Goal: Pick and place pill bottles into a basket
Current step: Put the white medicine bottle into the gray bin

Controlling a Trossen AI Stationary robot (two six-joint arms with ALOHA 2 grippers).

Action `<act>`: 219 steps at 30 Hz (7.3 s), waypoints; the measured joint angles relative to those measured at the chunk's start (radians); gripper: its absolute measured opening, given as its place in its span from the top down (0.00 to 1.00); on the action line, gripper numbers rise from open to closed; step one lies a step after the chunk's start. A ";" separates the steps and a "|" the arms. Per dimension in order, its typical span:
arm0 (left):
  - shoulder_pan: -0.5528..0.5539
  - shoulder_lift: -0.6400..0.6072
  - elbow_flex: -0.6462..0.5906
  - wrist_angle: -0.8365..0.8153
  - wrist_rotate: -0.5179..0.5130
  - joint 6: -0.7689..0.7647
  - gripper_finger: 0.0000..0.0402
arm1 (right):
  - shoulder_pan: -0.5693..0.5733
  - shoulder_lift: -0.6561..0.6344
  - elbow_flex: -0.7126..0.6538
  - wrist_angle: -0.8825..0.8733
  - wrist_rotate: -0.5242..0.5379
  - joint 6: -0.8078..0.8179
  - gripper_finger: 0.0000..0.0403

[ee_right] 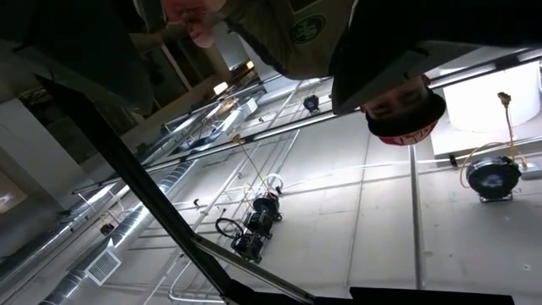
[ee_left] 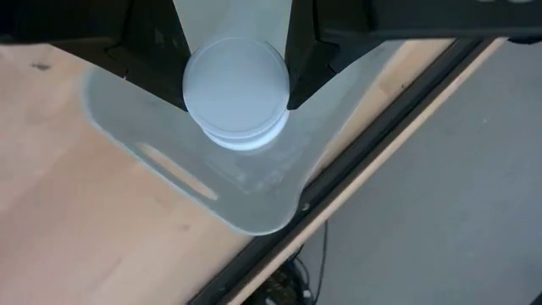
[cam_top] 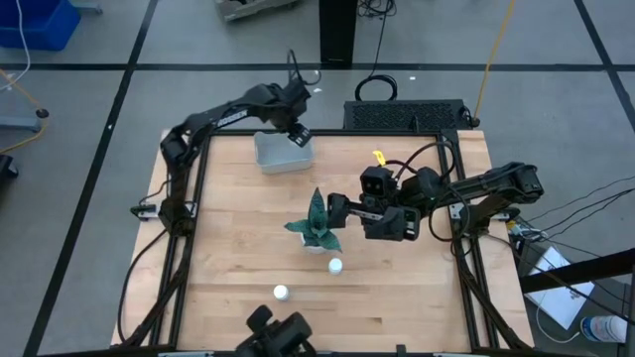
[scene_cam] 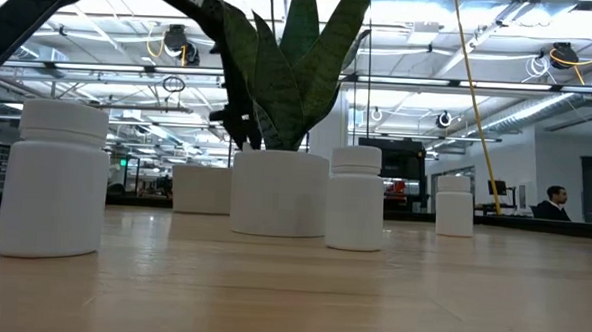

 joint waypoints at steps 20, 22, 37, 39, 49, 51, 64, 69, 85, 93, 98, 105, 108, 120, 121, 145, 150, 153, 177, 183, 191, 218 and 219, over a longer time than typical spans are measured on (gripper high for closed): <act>0.011 0.096 -0.042 0.126 0.052 -0.039 0.59 | -0.021 0.000 0.000 0.000 -0.018 0.027 0.11; 0.012 0.096 -0.050 0.130 0.052 -0.051 0.59 | -0.021 0.000 0.000 0.000 -0.021 0.027 0.11; 0.010 0.096 -0.082 0.150 0.046 -0.067 0.55 | -0.021 0.000 0.000 0.000 -0.024 0.024 0.11; 0.010 0.096 -0.082 0.154 0.046 -0.082 0.54 | -0.021 0.000 0.000 0.000 -0.024 0.024 0.11; 0.010 0.096 -0.083 0.152 0.061 -0.092 0.35 | -0.021 0.000 0.000 0.000 -0.026 0.026 0.11; 0.010 0.088 -0.083 0.132 0.070 -0.090 0.33 | -0.021 0.000 0.000 0.000 -0.027 0.026 0.11; -0.031 -0.147 -0.083 0.099 0.074 0.007 0.55 | -0.040 0.000 0.000 -0.058 -0.022 0.058 0.11; -0.058 -0.301 -0.083 0.061 0.117 0.012 0.84 | -0.039 0.001 0.000 -0.222 0.043 0.014 0.12; -0.206 -0.679 -0.082 -0.065 0.081 -0.092 0.86 | -0.017 -0.181 0.000 -0.882 0.313 -0.186 0.73; -0.300 -0.707 -0.082 -0.071 0.079 -0.109 0.89 | -0.016 -0.439 0.000 -1.558 0.453 -0.083 0.90; -0.355 -0.701 -0.082 -0.067 0.058 -0.109 0.91 | -0.050 -0.477 0.001 -1.954 0.488 0.028 0.75; -0.398 -0.699 -0.082 -0.069 0.002 -0.121 0.92 | -0.125 -0.388 0.000 -2.136 0.528 -0.112 0.36; -0.409 -0.697 -0.082 -0.070 -0.002 -0.121 0.92 | -0.141 -0.306 0.000 -2.193 0.526 -0.199 0.23; -0.422 -0.697 -0.082 -0.071 -0.002 -0.120 0.92 | -0.211 -0.090 0.000 -2.329 0.463 -0.209 0.21; -0.421 -0.697 -0.082 -0.071 -0.002 -0.120 0.92 | -0.211 -0.079 0.000 -2.331 0.470 -0.210 0.21; -0.422 -0.697 -0.082 -0.070 0.002 -0.119 0.92 | -0.270 -0.024 -0.190 -2.129 0.400 -0.184 0.22; -0.422 -0.697 -0.082 -0.070 0.001 -0.119 0.92 | -0.278 -0.024 -0.237 -2.104 0.396 -0.172 0.22; -0.422 -0.697 -0.082 -0.070 0.001 -0.119 0.92 | -0.282 -0.024 -0.253 -2.080 0.397 -0.180 0.22; -0.422 -0.697 -0.082 -0.070 0.001 -0.112 0.92 | 0.042 -0.210 -0.336 -2.010 0.894 0.108 0.22; -0.422 -0.697 -0.082 -0.070 0.001 -0.113 0.92 | 0.240 -0.259 -0.492 -1.825 1.103 0.297 0.22; -0.422 -0.697 -0.082 -0.070 0.001 -0.116 0.92 | 0.367 -0.222 -0.648 -1.611 1.184 0.436 0.22; -0.421 -0.697 -0.082 -0.069 -0.006 -0.227 0.92 | 0.314 -0.124 -0.966 -0.941 1.338 0.085 0.22; -0.421 -0.697 -0.082 -0.069 -0.006 -0.237 0.92 | 0.306 -0.112 -0.966 -0.920 1.337 0.065 0.22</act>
